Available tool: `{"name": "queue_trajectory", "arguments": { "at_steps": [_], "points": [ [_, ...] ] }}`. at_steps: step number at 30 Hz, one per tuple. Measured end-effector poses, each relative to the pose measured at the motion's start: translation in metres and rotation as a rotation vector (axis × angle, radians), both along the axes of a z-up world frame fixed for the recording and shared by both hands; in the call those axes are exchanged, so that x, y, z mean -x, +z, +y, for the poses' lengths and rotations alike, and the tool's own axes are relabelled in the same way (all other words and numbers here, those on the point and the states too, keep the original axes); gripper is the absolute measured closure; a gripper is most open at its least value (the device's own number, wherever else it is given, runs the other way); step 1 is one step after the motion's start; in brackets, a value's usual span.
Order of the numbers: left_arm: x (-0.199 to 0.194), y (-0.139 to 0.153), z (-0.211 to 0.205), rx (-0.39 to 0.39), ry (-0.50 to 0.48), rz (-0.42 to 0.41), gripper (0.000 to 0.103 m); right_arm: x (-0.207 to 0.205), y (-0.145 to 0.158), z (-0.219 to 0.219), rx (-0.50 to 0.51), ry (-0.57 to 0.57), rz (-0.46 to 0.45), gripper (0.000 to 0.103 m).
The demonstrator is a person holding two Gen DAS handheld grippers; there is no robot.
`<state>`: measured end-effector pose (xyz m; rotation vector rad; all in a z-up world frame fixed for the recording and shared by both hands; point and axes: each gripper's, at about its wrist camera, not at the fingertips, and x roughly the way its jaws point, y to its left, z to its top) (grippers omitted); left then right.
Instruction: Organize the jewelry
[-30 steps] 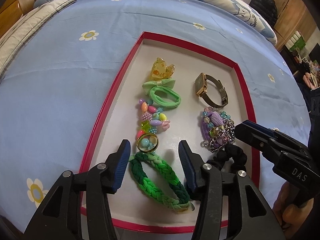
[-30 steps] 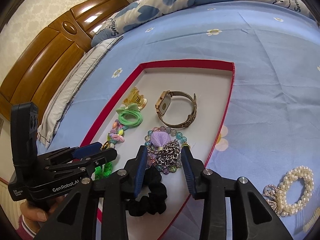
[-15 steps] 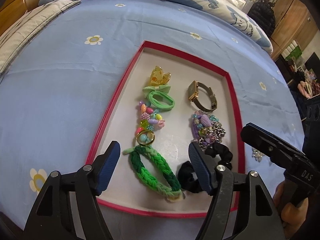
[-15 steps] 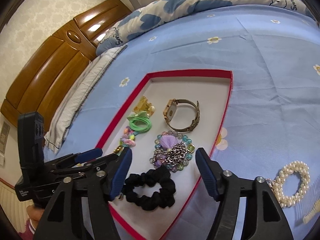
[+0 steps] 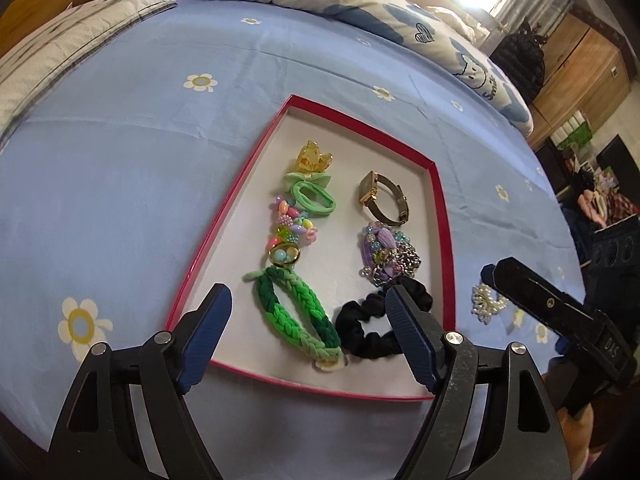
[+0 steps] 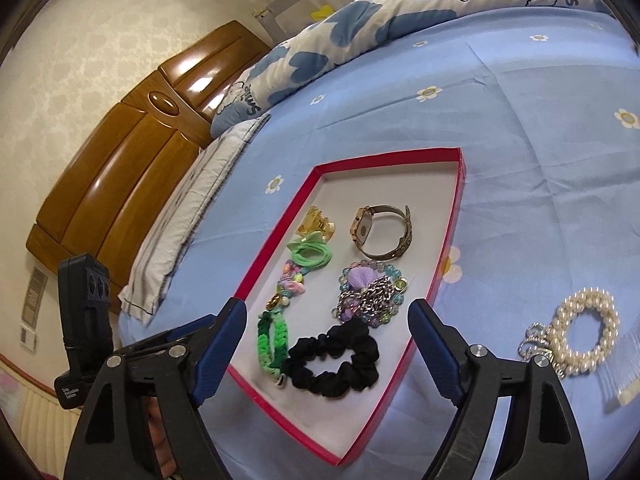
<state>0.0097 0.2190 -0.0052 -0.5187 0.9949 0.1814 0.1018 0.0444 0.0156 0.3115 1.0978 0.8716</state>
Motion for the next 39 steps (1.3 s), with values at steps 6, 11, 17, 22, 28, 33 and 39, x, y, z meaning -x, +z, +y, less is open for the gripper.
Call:
{"name": "queue_trajectory", "arguments": {
  "at_steps": [6, 11, 17, 22, 28, 33, 39],
  "points": [
    [0.010, 0.003, -0.002, 0.021, 0.008, -0.014, 0.023, 0.009, 0.000, -0.005, -0.027, -0.003, 0.019, 0.017],
    [0.025, 0.010, -0.009, 0.039, 0.001, -0.059, 0.021, 0.020, 0.003, -0.014, -0.049, -0.010, 0.028, 0.017],
    [0.045, 0.017, -0.017, 0.051, 0.007, -0.075, 0.018, 0.036, 0.009, -0.030, -0.072, -0.030, 0.023, 0.013],
    [0.058, 0.023, -0.026, -0.007, 0.016, -0.068, 0.017, 0.050, 0.012, -0.039, -0.065, -0.036, 0.003, 0.013],
    [0.072, 0.025, -0.036, -0.095, 0.035, -0.048, 0.017, 0.074, 0.025, -0.045, 0.026, -0.040, -0.126, 0.013],
    [0.087, 0.042, -0.043, -0.194, 0.030, -0.064, 0.017, 0.090, 0.044, -0.052, 0.075, -0.053, -0.235, 0.013],
    [0.094, 0.066, -0.049, -0.322, 0.020, -0.093, 0.000, 0.104, 0.074, -0.049, 0.104, -0.009, -0.364, 0.002]
  ]
}}
